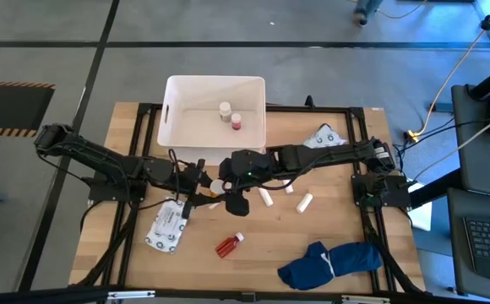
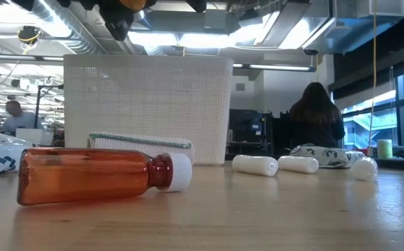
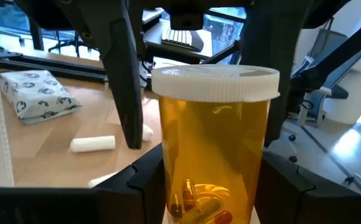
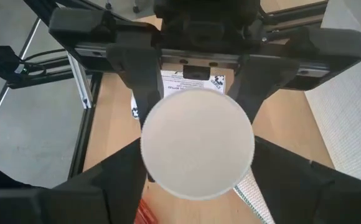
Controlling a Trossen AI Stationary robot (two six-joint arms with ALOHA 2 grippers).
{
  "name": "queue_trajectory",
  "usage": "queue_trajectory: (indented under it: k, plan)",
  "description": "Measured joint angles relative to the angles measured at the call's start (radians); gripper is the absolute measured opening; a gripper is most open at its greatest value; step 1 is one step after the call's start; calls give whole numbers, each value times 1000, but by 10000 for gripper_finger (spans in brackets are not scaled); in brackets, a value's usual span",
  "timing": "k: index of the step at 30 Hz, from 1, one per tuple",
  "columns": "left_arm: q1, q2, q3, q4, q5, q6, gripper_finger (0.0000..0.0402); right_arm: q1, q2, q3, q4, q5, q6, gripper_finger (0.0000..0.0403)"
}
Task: Pick & place medical supplies in basket/bin
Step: Put the orange medicine bottle into the white bin
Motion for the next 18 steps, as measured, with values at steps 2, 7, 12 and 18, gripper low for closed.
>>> queue_trajectory:
  k: [2, 7, 12, 18]
  plan:
    - [0, 0, 0, 4, 0, 3, 178, 0, 0, 0, 1, 0, 1, 246]
    - [0, 0, 0, 5, -2, 3, 178, 0, 0, 0, 2, 0, 3, 200]
    - [0, 0, 0, 5, -3, 2, 178, 0, 0, 0, 9, 0, 23, 168]
    - [-1, 0, 0, 5, -2, 0, 182, 1, 0, -1, 11, 0, 31, 173]
